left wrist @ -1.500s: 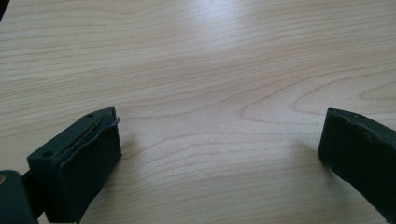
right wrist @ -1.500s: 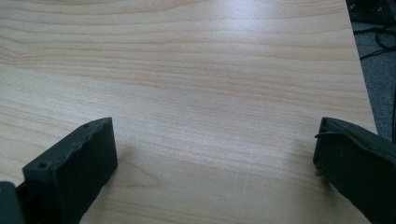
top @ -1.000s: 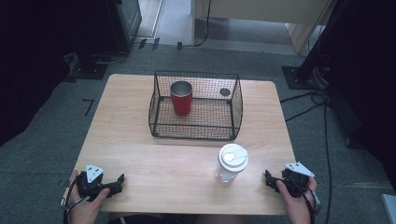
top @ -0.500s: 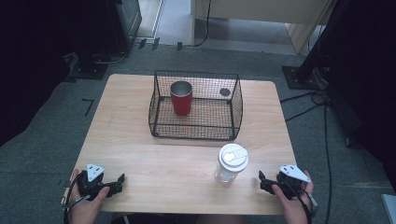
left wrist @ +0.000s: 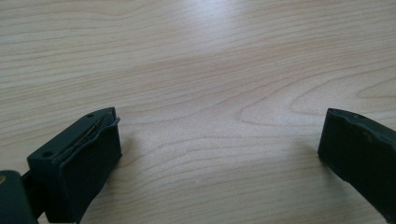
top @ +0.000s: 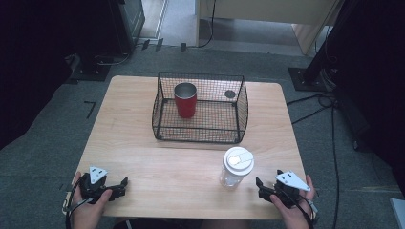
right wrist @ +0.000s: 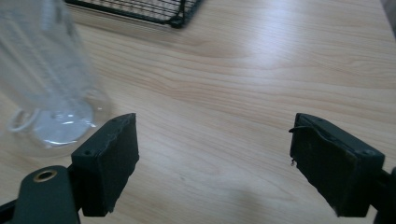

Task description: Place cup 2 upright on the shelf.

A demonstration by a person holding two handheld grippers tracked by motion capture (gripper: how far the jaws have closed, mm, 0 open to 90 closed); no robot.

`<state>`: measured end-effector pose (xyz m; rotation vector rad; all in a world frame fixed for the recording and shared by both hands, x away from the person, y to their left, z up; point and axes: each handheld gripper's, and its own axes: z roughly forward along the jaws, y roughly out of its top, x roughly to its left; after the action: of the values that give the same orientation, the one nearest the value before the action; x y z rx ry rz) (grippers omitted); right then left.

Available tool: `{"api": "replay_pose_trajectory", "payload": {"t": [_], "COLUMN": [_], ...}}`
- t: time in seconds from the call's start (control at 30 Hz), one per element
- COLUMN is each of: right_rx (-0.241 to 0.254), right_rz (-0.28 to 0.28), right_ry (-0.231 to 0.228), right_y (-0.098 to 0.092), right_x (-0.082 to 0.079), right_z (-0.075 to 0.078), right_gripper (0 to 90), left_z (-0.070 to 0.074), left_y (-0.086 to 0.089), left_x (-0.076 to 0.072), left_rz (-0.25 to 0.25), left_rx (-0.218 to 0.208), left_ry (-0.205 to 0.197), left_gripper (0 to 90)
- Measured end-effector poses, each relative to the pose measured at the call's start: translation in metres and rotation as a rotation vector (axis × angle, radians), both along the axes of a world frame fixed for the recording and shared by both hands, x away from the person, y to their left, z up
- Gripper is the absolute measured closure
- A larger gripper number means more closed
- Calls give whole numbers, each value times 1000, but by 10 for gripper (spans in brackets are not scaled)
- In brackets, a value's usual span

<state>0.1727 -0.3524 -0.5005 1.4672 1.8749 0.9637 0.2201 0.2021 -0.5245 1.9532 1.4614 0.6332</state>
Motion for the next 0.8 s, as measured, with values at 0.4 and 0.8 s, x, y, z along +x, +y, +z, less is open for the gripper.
{"api": "replay_pose_trajectory", "payload": {"t": [0.4, 0.8], "right_rx": [-50, 6], "right_rz": [91, 147], "right_ry": [-36, -61], "right_y": [20, 35], "right_x": [-6, -10], "right_z": [3, 9], "right_gripper": [153, 153], "left_z": [1, 2], "left_y": [-1, -1], "left_x": [3, 5], "left_rz": [-7, -5], "left_rx": [2, 10], "left_ry": [12, 25], "left_gripper": [0, 0]}}
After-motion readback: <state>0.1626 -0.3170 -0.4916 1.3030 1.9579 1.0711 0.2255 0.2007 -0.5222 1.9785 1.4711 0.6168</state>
